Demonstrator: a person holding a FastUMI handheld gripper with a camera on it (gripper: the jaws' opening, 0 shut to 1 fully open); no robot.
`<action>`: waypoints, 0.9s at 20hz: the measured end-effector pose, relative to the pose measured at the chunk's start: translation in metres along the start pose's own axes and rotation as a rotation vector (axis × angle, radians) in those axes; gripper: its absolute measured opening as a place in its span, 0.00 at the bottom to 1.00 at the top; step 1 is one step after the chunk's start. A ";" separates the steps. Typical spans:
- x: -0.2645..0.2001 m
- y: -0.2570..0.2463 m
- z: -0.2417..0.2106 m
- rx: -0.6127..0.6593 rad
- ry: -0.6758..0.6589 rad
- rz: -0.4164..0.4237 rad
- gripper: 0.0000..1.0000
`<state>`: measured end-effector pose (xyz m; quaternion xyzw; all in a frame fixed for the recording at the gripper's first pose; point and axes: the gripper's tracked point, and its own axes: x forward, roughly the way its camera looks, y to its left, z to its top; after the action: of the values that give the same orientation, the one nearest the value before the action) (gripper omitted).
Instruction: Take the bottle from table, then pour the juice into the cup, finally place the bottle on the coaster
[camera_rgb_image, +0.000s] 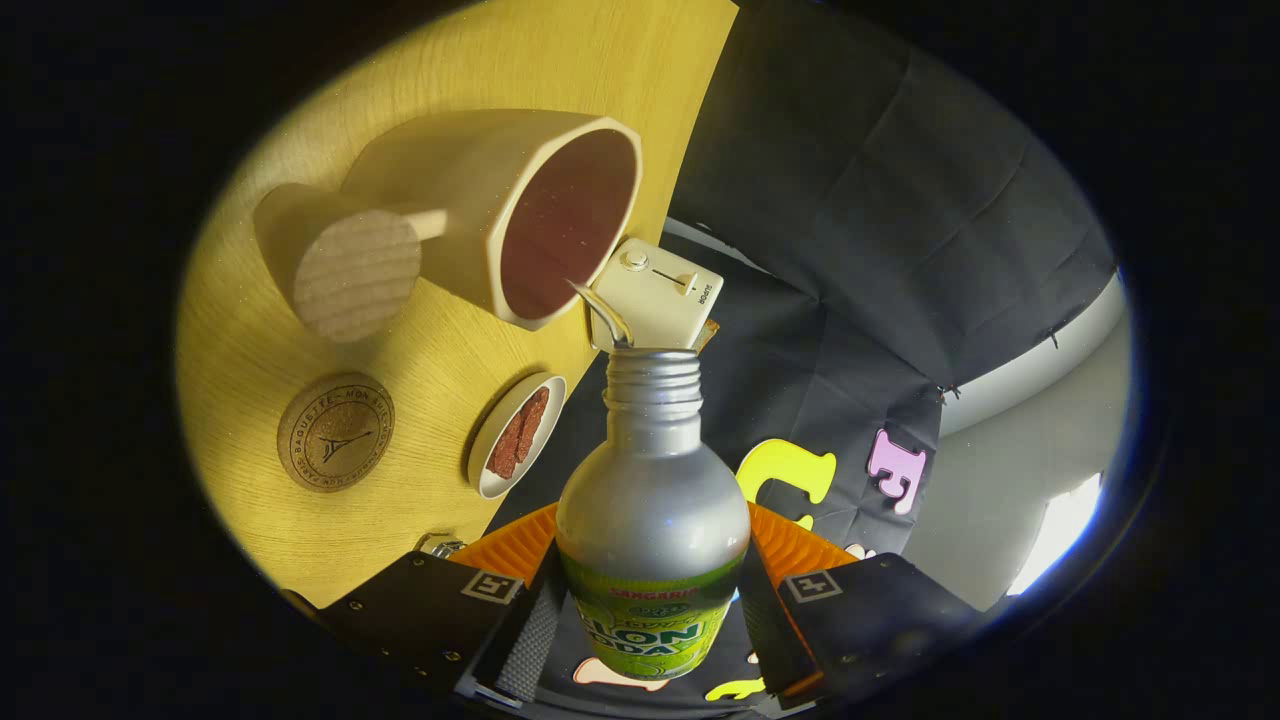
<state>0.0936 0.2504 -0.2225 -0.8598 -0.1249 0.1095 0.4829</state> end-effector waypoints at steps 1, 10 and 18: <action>0.002 0.001 0.000 -0.003 -0.001 -0.004 0.80; -0.001 0.004 0.003 -0.030 -0.017 -0.006 0.80; -0.003 0.003 0.005 -0.055 -0.027 -0.012 0.80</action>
<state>0.0893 0.2520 -0.2279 -0.8703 -0.1398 0.1148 0.4582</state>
